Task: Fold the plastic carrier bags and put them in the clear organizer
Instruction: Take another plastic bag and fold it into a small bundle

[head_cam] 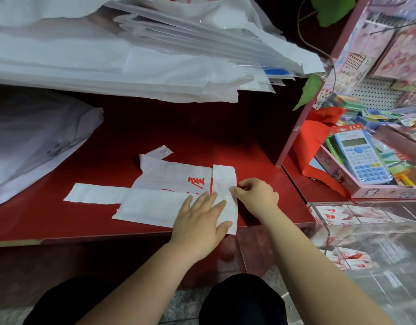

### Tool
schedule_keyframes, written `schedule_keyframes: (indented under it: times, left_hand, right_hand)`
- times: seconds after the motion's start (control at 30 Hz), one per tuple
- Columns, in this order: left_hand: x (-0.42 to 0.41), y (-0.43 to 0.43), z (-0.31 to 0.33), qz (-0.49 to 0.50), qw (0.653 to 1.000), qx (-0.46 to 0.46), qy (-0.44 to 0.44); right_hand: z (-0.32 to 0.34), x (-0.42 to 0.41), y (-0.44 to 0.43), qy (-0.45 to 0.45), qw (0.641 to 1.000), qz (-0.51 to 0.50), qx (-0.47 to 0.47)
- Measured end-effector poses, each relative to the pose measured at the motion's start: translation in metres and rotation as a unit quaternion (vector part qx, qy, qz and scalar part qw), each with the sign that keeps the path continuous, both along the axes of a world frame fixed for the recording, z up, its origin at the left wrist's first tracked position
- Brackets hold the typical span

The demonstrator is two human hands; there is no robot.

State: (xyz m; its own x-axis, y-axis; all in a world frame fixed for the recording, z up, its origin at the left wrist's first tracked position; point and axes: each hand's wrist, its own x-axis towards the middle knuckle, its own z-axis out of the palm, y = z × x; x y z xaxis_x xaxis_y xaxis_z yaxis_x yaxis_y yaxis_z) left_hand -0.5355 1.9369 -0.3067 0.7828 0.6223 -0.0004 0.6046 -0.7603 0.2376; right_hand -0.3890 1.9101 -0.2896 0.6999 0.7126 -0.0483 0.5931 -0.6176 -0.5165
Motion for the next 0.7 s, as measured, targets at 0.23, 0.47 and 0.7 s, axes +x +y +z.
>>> schedule_keyframes:
  times: [0.23, 0.47, 0.7]
  left_hand:
    - [0.000, 0.008, 0.001, -0.042, 0.999, -0.010, 0.005]
    - [0.001, 0.022, 0.001, -0.045, 0.999, 0.002, -0.013]
    - [0.002, 0.026, -0.010, -0.047, 0.996, 0.048, -0.061]
  right_hand:
    - [0.010, -0.001, 0.015, 0.050, 0.999, 0.014, -0.012]
    - [0.000, 0.006, 0.019, 0.202, 0.962, 0.036, 0.179]
    - [-0.006, 0.009, 0.003, 0.135, 0.964, 0.150, 0.171]
